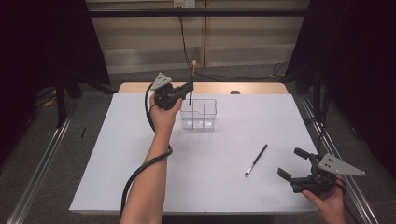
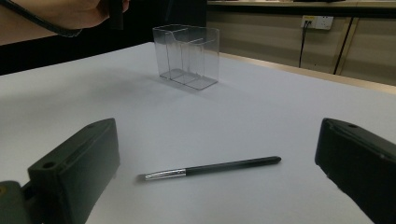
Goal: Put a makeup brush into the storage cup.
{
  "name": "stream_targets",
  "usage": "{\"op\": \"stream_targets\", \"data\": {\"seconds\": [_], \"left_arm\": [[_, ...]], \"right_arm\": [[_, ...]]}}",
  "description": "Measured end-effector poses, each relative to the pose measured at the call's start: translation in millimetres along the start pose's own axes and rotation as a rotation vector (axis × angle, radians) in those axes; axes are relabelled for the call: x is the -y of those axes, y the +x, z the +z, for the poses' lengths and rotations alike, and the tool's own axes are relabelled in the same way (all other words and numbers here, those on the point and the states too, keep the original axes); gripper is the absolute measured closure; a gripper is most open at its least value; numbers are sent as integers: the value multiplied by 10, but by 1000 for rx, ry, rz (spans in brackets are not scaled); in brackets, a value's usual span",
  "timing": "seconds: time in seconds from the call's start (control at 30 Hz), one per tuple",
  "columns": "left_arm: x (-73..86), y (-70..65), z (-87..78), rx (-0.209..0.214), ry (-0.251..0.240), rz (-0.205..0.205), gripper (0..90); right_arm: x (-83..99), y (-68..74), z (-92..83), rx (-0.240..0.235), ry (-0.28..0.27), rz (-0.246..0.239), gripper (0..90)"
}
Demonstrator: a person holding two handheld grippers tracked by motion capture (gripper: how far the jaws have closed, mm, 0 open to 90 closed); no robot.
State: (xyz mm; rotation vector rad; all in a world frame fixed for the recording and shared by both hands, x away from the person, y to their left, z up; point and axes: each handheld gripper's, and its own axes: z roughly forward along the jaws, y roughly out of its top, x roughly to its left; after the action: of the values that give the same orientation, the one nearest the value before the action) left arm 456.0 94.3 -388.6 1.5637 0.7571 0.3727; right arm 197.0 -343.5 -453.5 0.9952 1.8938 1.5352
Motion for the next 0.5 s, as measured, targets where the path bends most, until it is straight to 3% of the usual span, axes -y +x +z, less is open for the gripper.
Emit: {"op": "stream_targets", "data": {"seconds": [0.5], "left_arm": [[98,30,-48,-5,4,-6,836]], "right_arm": [[1,6,13,-7,4,-2,0]]}}
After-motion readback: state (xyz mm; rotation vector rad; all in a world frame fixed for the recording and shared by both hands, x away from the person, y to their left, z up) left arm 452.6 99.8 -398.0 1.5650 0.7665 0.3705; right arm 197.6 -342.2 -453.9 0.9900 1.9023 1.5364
